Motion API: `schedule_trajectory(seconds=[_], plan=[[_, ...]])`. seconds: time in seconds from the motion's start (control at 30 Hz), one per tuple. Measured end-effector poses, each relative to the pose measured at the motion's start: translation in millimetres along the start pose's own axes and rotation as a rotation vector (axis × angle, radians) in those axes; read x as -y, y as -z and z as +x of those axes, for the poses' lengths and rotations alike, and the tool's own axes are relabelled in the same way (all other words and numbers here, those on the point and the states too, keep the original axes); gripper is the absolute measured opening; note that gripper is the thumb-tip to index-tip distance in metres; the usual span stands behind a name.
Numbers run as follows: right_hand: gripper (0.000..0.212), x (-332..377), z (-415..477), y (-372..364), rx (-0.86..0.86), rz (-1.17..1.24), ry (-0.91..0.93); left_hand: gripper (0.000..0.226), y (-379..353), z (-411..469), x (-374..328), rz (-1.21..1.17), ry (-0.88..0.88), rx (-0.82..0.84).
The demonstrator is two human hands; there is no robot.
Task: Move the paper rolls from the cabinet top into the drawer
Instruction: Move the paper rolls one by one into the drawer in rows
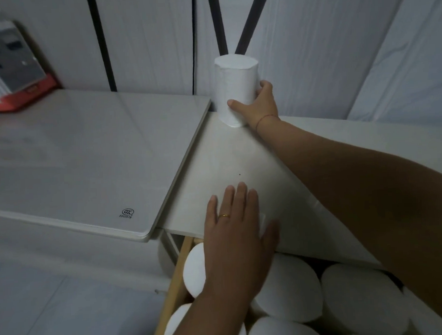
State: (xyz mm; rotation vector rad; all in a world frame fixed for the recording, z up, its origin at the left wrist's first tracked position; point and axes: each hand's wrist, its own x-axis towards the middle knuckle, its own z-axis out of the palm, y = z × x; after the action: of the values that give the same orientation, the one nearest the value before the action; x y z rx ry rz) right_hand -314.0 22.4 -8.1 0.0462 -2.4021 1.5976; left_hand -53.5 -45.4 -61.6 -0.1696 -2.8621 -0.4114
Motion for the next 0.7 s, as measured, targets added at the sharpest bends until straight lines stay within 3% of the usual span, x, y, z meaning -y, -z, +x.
schedule_trajectory(seconds=[0.4,0.7], plan=[[0.088,-3.9,12.4,-12.7,0.009,-0.085,0.032,0.069,2.2,0.6,0.5,-0.006,0.012,0.012],[0.079,-8.1,-60.8,43.3,0.106,-0.08,0.078,0.074,-3.8,0.6,3.6,0.039,0.0,0.027]])
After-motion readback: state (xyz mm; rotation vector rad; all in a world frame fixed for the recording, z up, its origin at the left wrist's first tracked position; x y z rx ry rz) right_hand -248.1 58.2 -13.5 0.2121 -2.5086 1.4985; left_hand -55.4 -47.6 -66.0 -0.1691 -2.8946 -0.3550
